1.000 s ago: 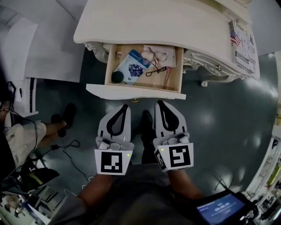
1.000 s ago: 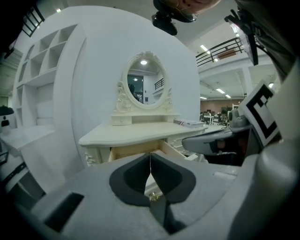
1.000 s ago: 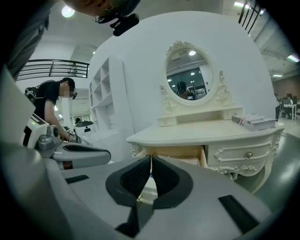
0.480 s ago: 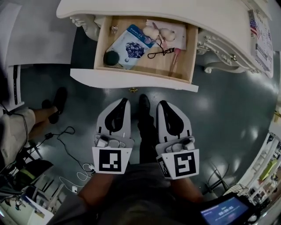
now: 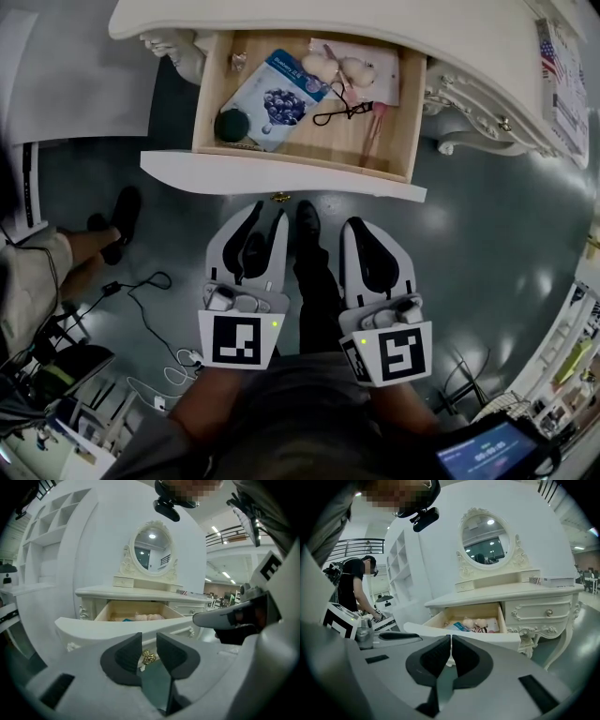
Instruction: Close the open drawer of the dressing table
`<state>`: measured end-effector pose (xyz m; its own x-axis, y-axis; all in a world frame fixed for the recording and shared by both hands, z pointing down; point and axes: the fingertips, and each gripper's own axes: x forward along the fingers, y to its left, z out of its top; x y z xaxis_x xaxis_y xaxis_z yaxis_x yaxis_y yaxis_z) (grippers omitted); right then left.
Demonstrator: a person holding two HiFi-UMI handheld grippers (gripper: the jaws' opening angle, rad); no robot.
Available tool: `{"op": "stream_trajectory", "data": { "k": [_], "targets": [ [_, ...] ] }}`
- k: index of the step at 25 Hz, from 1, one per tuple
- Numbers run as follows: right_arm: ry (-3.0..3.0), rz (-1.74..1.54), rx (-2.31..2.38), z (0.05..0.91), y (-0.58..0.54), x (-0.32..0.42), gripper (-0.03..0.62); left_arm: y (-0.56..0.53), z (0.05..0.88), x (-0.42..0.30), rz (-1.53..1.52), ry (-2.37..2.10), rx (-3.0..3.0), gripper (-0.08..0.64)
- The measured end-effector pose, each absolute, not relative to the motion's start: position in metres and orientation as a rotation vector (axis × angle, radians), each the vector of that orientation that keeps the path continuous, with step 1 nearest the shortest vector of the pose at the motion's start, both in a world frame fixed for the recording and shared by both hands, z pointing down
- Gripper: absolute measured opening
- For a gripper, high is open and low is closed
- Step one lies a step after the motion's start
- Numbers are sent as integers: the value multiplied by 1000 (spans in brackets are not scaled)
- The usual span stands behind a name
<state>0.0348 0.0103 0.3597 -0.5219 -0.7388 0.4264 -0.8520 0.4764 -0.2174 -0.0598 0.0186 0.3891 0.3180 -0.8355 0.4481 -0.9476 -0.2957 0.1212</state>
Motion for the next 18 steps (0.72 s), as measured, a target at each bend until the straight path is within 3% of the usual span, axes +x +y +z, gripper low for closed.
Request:
{"op": "stream_trajectory", "data": {
  "k": [18],
  "targets": [
    [-2425,595,1370,372,3,37,15,6,405,-65,409,-1597,2206,94]
  ]
}}
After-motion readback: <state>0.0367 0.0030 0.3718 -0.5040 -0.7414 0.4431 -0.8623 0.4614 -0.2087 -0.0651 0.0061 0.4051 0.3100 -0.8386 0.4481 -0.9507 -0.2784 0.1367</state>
